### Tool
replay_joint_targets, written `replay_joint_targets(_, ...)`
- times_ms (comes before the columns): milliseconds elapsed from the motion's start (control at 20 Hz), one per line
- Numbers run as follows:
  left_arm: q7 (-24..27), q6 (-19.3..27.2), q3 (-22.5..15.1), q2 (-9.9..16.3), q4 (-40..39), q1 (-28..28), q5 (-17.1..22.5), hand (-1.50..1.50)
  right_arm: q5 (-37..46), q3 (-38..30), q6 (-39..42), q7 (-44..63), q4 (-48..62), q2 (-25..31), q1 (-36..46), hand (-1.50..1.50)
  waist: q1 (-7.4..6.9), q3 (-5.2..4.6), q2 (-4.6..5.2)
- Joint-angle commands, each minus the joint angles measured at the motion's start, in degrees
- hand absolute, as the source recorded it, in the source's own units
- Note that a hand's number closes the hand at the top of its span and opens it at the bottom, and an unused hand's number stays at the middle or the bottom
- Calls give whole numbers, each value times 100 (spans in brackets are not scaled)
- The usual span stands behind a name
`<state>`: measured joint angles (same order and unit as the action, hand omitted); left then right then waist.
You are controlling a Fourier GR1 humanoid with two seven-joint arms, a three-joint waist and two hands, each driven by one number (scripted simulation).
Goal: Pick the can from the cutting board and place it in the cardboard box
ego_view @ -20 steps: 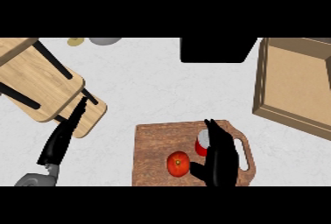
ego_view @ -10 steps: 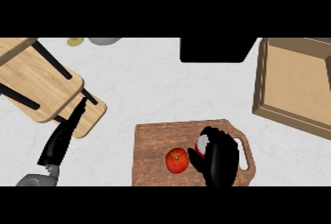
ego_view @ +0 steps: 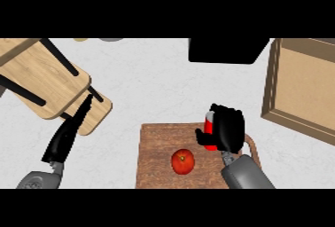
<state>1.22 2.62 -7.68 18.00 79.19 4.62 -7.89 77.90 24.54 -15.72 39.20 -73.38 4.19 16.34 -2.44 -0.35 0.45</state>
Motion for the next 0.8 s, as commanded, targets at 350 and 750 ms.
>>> replay_joint_targets(350,-11,-76,240,30,-131,377,-3,0,-1036,-1503,1556,-1268,1749,826,2883,150,161,35,-15)
replay_joint_targets(750,-30,121,215,-178,-97,187,-140,0,-464,-1522,2186,56,216,1021,2843,150,318,31,-71)
